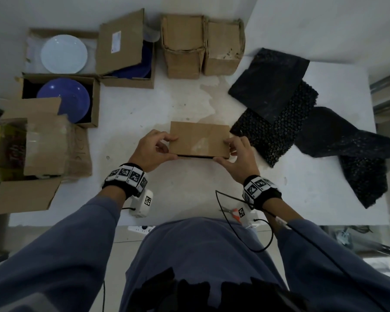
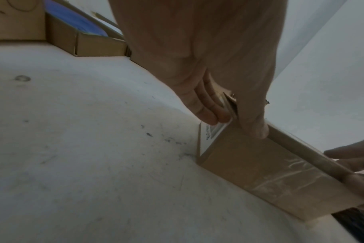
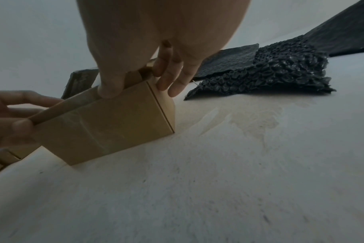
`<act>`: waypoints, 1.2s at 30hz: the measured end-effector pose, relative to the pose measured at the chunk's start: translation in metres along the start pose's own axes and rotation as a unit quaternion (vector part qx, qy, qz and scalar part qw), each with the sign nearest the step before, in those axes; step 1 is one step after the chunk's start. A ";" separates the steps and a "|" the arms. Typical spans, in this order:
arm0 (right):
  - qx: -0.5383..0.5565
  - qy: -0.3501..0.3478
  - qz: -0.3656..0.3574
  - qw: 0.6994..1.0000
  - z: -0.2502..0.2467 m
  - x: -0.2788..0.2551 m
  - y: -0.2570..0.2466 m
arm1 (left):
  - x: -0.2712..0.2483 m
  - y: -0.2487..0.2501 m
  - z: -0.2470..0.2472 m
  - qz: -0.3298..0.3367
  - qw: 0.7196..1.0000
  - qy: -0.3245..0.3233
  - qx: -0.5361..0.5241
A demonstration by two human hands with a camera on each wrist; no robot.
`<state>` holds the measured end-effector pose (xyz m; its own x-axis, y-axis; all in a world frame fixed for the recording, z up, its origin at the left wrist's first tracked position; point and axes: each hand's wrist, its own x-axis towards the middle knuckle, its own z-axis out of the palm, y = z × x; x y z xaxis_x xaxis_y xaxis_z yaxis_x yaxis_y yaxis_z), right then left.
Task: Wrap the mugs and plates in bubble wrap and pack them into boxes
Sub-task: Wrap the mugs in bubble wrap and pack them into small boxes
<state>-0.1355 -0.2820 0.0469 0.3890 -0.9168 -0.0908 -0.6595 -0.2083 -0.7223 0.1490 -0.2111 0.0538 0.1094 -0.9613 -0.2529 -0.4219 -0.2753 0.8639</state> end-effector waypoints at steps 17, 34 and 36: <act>-0.221 -0.030 -0.075 0.972 0.032 0.045 -0.035 | 0.033 0.020 0.054 0.171 0.872 -0.026 0.457; -0.268 -0.028 -0.063 0.961 0.045 0.047 -0.025 | 0.041 0.005 0.055 0.239 0.848 -0.068 0.468; -0.267 -0.034 -0.064 0.961 0.045 0.047 -0.024 | 0.040 0.005 0.054 0.239 0.848 -0.071 0.468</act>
<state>-0.0719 -0.3050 0.0290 0.5184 -0.8512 -0.0817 -0.8321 -0.4801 -0.2778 0.1026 -0.2504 0.0242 -0.3560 -0.9312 -0.0790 -0.9244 0.3385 0.1755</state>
